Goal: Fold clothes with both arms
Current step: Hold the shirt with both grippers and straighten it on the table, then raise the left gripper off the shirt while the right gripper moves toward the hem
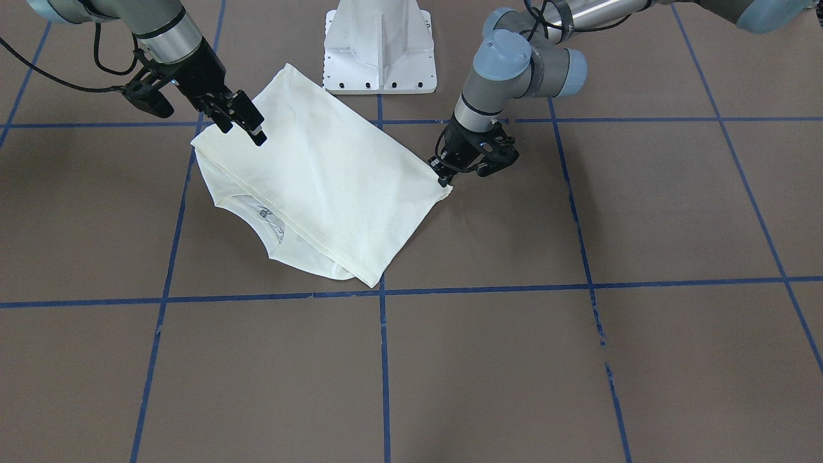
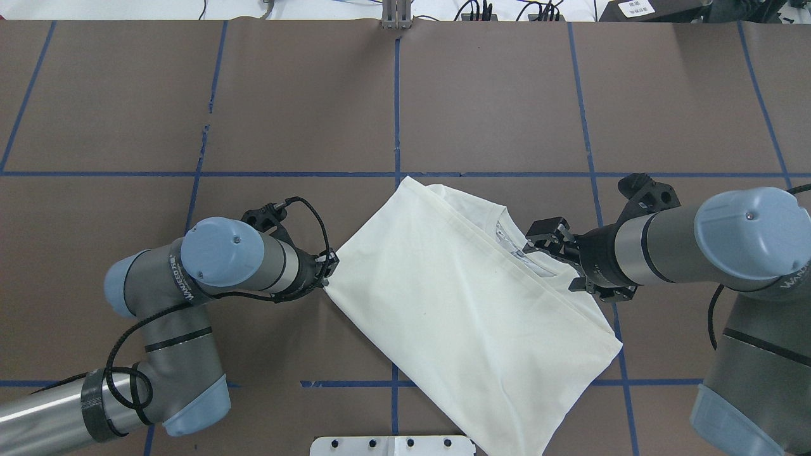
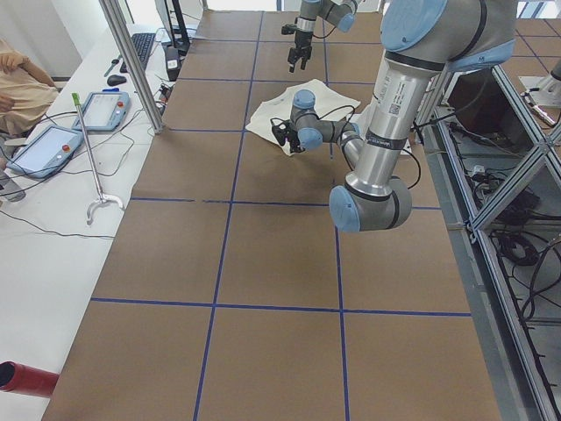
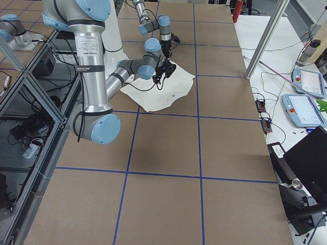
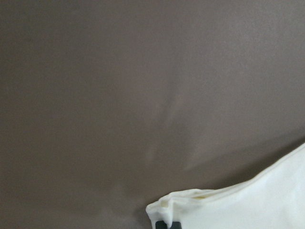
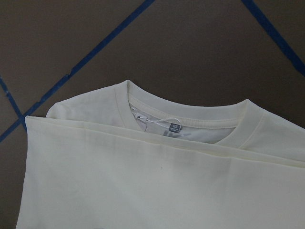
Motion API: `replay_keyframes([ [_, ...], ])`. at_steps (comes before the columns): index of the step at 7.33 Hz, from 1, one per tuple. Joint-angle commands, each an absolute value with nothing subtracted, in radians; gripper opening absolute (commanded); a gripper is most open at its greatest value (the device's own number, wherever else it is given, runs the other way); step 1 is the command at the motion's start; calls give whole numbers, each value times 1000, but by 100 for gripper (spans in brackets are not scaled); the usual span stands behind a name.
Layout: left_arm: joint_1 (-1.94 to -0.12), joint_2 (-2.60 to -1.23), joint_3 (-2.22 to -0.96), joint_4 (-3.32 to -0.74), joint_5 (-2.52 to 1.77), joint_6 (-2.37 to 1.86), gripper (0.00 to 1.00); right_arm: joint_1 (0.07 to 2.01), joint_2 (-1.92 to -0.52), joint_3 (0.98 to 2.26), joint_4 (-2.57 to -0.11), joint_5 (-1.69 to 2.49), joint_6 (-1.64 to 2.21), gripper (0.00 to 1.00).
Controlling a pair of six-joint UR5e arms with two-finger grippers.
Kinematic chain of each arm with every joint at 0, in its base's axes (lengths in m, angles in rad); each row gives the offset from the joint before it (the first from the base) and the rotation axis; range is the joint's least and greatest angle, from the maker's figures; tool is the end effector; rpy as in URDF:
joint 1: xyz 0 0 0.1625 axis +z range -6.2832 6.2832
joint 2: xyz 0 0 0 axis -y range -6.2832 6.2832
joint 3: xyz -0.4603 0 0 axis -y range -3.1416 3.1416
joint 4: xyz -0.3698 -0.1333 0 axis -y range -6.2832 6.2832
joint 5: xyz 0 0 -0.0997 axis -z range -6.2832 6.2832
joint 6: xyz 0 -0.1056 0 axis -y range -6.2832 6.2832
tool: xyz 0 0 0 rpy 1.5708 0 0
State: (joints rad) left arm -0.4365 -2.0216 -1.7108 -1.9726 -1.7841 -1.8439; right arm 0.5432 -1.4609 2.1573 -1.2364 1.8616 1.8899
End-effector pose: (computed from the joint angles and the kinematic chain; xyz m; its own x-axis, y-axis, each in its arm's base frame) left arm 0.5409 -0.3747 0.3437 0.4088 -0.4816 -0.7752 0.3768 0.8627 -0.3373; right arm -0.3510 -0.3323 0.3493 0.3286 0.5495 0.7682 -0.4084 0.8160 -0.4090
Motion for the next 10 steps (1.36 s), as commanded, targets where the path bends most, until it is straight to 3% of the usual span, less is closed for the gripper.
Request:
replay_keyframes([
  [1,-533,-2023,-1704,-1971,-1782,-1729,0,542,-1460,2157,-1236,1870,1890,100],
  [2,-622,-2095,-1628,-1988,-1758,-1712,0,538,-1460,2158,-1236,1858,1890,100],
  [3,-694,-2240,-1462,-1991,-1755,-1704,0,535,-1460,2158,-1236,1858,1890,100],
  [5,-790,-2435,-1067,-2275,-1753,-1694,0,500,-1456,2163,-1233,1847,1890,100],
  [6,-808,-2454,-1008,-2328,-1753,-1642,36,461,-1416,2155,-1236,1791,1896,100],
  [7,-810,-2433,-1079,-2315,-1764,-1632,54,375,-1402,2146,-1236,1682,1904,100],
  [9,-810,-2227,-1434,-2210,-1883,-1635,57,223,-1356,2067,-1247,1492,1972,100],
  [10,-810,-2154,-1534,-2192,-1888,-1634,57,172,-1317,2006,-1247,1417,2035,100],
])
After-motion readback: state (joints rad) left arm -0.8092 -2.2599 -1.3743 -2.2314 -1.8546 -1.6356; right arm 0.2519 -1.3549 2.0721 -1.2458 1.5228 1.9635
